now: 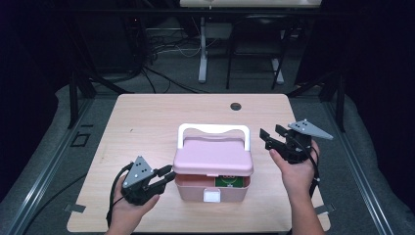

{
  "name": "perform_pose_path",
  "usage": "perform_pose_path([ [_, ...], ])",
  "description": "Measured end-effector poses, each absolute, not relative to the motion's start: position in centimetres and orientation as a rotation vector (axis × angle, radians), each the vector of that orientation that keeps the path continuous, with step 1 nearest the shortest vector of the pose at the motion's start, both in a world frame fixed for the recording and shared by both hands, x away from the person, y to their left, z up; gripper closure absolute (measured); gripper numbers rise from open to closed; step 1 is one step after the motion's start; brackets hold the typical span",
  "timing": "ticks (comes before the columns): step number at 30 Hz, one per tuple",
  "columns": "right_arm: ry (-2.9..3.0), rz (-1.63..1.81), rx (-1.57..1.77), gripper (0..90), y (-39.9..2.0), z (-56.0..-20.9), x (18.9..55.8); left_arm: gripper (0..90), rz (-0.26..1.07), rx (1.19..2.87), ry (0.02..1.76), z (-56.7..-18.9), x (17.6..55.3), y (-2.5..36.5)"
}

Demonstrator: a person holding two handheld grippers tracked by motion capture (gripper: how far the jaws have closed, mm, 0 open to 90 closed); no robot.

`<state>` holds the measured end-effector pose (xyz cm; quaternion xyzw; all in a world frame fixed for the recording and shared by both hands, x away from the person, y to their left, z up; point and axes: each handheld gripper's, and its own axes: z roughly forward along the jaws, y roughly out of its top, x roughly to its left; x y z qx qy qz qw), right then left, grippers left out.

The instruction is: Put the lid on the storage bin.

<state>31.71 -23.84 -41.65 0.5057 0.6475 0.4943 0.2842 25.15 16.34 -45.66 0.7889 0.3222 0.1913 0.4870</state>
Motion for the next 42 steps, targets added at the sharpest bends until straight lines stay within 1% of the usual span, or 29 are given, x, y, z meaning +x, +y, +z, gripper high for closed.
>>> perform_pose_path([
  [13, 1.743, 1.328, 1.351, 40.7, -23.7, -41.9, 31.9, 73.6, 0.441, 1.946, 0.785, -47.1, 24.7, 16.5],
  [32, 1.753, 1.324, 1.353, 40.7, -23.6, -41.9, 31.8, 73.1, 0.423, 1.977, 0.811, -48.1, 24.3, 17.0],
  [42, 1.741, 1.331, 1.351, 40.8, -23.7, -41.8, 31.8, 71.1, 0.426, 1.917, 0.841, -47.9, 24.6, 18.1],
])
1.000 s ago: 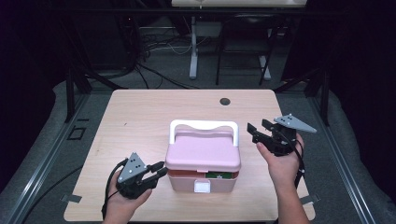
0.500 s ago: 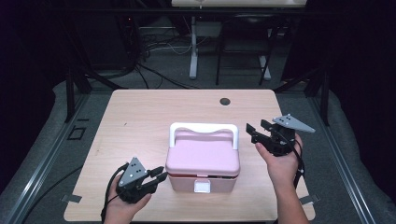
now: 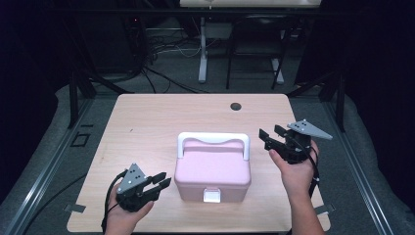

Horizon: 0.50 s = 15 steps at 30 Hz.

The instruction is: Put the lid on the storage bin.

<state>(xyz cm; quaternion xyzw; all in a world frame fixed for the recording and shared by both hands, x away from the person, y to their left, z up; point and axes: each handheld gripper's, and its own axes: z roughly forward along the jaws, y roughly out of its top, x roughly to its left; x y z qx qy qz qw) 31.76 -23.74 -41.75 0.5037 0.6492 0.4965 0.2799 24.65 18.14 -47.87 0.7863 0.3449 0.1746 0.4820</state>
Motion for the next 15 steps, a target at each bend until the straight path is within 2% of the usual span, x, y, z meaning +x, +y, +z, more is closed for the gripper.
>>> perform_pose_path([
  [4, 1.748, 1.325, 1.346, 41.1, -23.6, -41.9, 31.8, 66.1, 0.425, 1.890, 0.863, -48.1, 25.1, 18.3],
  [15, 1.760, 1.304, 1.354, 41.9, -23.5, -42.2, 32.0, 64.9, 0.437, 1.888, 0.924, -49.4, 26.8, 19.2],
])
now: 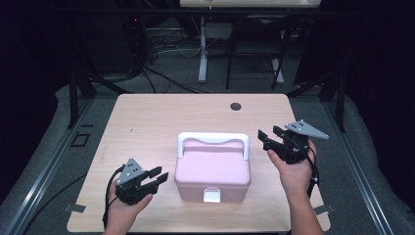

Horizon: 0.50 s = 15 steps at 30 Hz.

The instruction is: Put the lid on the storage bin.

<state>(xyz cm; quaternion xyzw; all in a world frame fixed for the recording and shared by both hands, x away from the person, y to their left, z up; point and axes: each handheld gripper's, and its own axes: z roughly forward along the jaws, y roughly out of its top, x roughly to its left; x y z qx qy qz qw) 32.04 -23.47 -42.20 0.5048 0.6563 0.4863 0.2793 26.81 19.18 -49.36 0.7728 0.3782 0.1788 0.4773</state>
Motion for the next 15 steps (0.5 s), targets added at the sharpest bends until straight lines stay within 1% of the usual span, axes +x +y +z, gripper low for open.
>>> perform_pose_path([
  [7, 1.791, 1.259, 1.351, 44.6, -23.2, -42.4, 32.2, 63.9, 0.413, 1.883, 0.969, -50.5, 27.6, 19.7],
  [9, 1.803, 1.254, 1.355, 47.1, -23.1, -42.5, 32.3, 63.3, 0.418, 1.890, 0.974, -50.9, 27.7, 19.8],
  [15, 1.811, 1.226, 1.340, 49.7, -23.1, -42.5, 32.1, 62.4, 0.446, 1.890, 0.995, -51.5, 28.0, 20.3],
])
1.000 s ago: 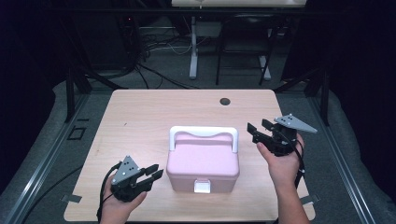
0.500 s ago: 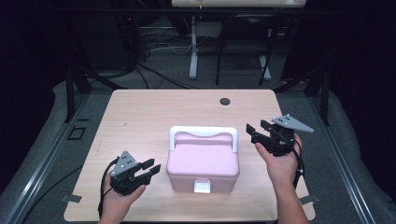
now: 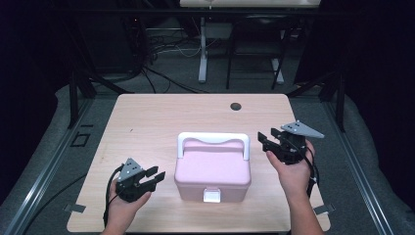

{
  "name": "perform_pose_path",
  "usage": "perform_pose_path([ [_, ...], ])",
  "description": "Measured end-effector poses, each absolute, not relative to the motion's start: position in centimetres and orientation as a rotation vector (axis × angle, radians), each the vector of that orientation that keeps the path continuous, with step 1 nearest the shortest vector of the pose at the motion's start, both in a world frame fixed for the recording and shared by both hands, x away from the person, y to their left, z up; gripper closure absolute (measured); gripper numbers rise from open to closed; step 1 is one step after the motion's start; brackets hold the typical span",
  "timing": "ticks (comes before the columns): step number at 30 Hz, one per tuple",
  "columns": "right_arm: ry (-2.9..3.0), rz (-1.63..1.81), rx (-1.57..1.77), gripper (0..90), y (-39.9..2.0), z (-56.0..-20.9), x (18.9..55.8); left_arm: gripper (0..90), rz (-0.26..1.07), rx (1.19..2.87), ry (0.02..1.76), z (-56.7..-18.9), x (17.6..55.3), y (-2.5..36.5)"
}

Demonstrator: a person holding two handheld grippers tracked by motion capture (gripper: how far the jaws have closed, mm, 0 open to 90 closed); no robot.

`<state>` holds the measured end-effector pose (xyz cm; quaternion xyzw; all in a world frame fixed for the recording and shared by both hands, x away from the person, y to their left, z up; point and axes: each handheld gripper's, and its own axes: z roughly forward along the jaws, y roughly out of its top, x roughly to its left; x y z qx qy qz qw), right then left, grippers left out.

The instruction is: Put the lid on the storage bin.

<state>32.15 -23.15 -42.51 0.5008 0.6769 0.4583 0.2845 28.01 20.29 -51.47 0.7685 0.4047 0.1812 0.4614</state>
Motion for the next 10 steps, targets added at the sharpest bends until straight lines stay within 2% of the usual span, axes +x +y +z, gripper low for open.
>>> perform_pose_path([
  [10, 1.883, 1.289, 1.328, 51.9, -23.47, -41.65, 31.35, 61.6, 0.457, 1.898, 0.999, -51.49, 28.33, 20.40],
])
